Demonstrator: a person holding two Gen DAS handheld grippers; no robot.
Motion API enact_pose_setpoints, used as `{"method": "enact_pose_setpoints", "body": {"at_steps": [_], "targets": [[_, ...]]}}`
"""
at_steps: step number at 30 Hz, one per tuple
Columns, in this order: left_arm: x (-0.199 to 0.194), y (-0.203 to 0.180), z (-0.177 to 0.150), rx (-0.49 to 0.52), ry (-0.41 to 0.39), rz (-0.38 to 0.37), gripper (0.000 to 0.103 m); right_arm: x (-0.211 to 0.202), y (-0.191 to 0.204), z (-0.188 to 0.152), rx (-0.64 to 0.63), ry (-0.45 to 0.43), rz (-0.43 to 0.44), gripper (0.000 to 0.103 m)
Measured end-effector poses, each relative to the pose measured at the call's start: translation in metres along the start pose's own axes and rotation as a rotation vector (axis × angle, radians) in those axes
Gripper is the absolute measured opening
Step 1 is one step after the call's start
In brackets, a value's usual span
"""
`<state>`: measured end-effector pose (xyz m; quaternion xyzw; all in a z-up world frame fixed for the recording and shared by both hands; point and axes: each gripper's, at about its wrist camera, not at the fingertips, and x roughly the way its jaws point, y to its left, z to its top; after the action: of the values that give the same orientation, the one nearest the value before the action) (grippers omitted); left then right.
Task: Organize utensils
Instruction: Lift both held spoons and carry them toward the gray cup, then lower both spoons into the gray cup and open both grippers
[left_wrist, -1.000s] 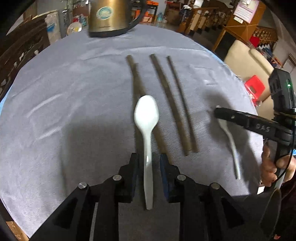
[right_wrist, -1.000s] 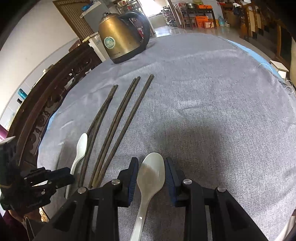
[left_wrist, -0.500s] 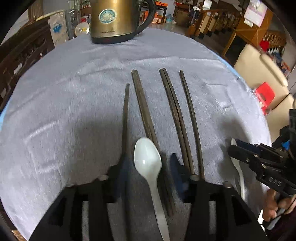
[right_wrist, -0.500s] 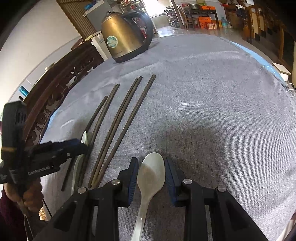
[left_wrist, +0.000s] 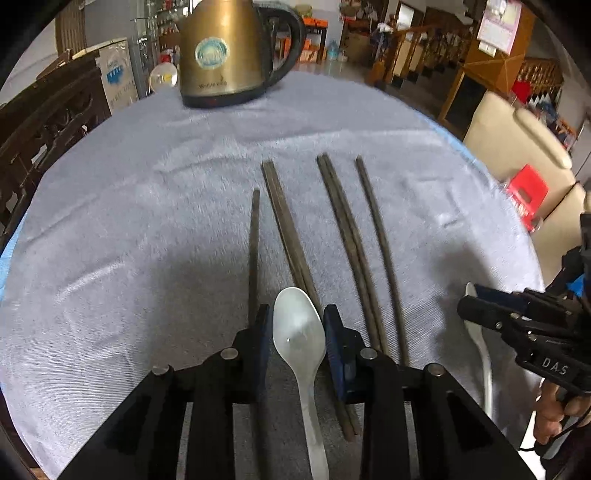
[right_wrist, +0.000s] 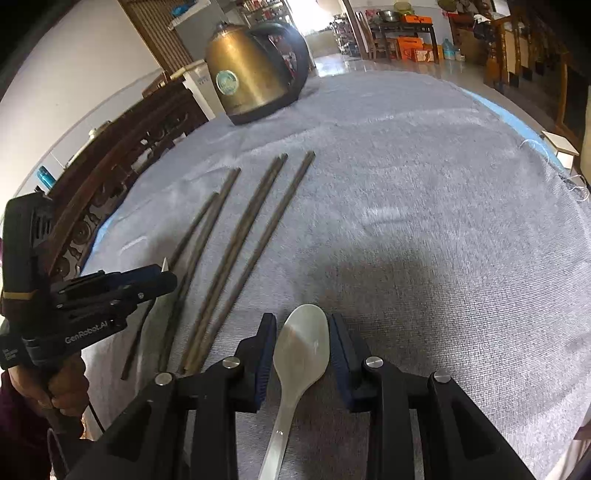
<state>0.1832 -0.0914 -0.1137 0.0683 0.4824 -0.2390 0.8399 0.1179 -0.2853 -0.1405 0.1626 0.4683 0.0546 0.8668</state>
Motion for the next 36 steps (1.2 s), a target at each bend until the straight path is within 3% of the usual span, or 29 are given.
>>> {"method": "enact_pose_setpoints", "body": {"at_steps": [3, 10, 19, 25, 36], "targets": [[-0.024, -0.001, 0.003, -0.010, -0.063, 0.008, 0.029, -0.020, 0.005, 0.002, 0.005, -0.086, 0.041, 0.031], [-0.105, 0.002, 0.000, -0.090, -0.296, 0.016, 0.029, -0.080, 0.025, 0.000, 0.010, -0.334, 0.117, 0.031], [-0.173, -0.011, -0.032, -0.248, -0.511, 0.017, 0.029, -0.145, 0.068, -0.021, -0.002, -0.564, 0.175, 0.031], [-0.176, -0.024, -0.061, -0.311, -0.586, 0.050, 0.030, -0.152, 0.090, -0.041, -0.038, -0.629, 0.130, 0.032], [-0.165, -0.030, -0.099, -0.336, -0.606, 0.070, 0.030, -0.143, 0.106, -0.072, -0.131, -0.633, 0.045, 0.032]]}}
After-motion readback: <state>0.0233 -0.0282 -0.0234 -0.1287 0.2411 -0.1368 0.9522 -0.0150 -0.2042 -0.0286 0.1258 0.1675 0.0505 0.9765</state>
